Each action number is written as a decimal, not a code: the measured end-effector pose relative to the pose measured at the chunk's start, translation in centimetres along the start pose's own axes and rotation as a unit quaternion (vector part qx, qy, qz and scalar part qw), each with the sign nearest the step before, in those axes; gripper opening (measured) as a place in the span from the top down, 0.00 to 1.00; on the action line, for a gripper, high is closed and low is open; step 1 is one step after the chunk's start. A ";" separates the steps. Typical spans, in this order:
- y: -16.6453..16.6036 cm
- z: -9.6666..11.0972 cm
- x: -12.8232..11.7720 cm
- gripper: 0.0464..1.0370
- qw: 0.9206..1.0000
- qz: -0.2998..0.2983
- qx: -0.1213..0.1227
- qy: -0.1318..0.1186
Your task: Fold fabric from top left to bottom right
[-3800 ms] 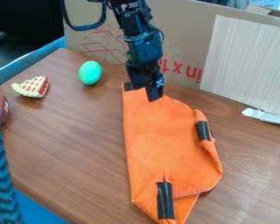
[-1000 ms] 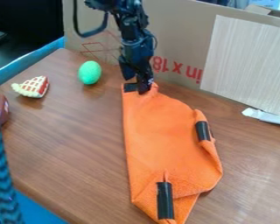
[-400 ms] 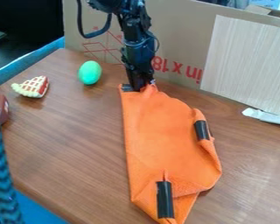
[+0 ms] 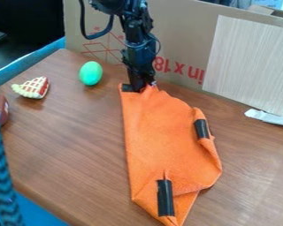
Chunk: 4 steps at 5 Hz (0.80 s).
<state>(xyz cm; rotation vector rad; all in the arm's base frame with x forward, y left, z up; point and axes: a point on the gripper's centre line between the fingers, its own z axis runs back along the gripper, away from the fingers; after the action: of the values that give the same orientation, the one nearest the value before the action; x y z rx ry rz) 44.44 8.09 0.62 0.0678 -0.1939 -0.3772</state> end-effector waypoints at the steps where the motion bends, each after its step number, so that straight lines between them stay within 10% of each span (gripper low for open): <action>1: -0.1 0.0 -0.1 0.85 1.000 -0.001 -0.003 0.004; 4: 0.4 0.5 0.1 0.05 1.000 0.006 -0.003 0.002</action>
<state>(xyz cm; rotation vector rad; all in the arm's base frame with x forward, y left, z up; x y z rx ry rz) 44.56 8.45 1.19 0.0613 -0.1898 -0.3652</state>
